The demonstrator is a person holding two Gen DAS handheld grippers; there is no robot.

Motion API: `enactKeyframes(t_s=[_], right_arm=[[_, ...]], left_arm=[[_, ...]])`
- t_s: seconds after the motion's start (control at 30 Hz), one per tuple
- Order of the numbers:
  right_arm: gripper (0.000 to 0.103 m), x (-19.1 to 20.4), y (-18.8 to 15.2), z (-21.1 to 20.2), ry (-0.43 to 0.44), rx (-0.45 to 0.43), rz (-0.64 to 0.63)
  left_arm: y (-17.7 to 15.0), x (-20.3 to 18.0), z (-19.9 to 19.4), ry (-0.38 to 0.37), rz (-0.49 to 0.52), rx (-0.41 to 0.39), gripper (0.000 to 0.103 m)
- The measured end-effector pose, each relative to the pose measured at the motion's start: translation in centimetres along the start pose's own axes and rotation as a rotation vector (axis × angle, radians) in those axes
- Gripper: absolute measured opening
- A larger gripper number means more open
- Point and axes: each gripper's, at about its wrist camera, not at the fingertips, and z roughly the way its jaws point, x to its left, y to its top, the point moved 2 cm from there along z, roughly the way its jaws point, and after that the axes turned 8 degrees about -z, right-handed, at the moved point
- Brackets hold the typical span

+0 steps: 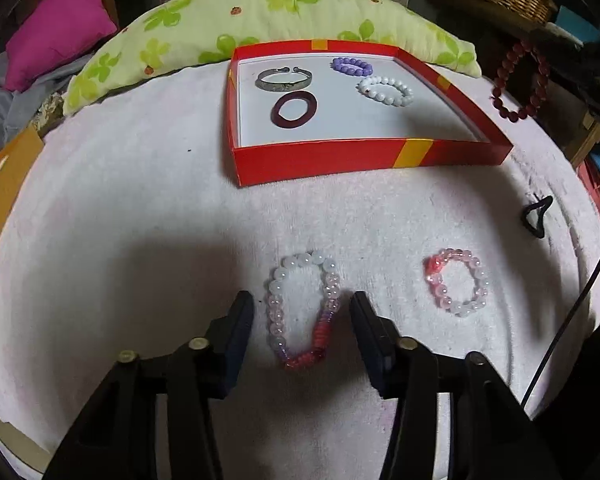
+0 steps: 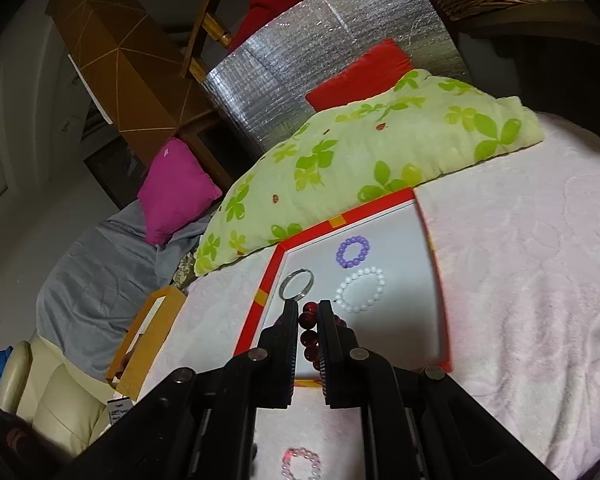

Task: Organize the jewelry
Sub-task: 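Lift pink-white bracelet with left tool while right tool lifts red bracelet toward lid, then lower pink-white bracelet into lid with left tool while right tool lowers red bracelet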

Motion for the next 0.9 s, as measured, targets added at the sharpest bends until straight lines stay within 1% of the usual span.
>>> enactKeyframes(t_s=[0.03,0.07,0.1,0.13,0.27,0.5,0.63,0.7,0.9], right_arm=[[0.011,-0.3,0.0,-0.4,-0.007,-0.006,0.003],[0.011,-0.6,0.1,-0.5,-0.009,-0.009,0.006],[0.011,-0.9,0.1,-0.7,-0.014,-0.014,0.012],[0.011,-1.3,0.2,-0.9,-0.016,-0.017,0.018],[0.011,-1.9,0.5,-1.3,-0.011,-0.026,0.039],[0.011,-1.4,1.0,-1.8,0.015,-0.046,0.035],[0.011,-1.5,1.1,-1.7,0.022,-0.045,0.044],[0.011,-1.4,1.1,-1.7,0.023,-0.046,0.042],[0.011,-1.0,1.3,-1.2,0.034,-0.045,0.036]], left_arm=[[0.0,0.1,0.0,0.0,-0.004,-0.006,0.03],[-0.1,0.0,-0.1,-0.005,0.002,-0.009,0.023],[0.0,-0.1,-0.2,-0.019,0.012,-0.009,0.014],[0.1,-0.3,-0.3,-0.029,0.019,-0.012,0.008],[0.8,-1.0,-1.2,-0.051,0.037,-0.051,0.007],[3.3,-2.6,-4.8,-0.115,0.053,-0.169,0.007],[4.7,-3.2,-6.4,-0.135,0.061,-0.221,0.007],[5.4,-3.6,-7.0,-0.135,0.071,-0.236,0.007],[7.9,-5.1,-7.2,-0.078,0.118,-0.265,0.007]])
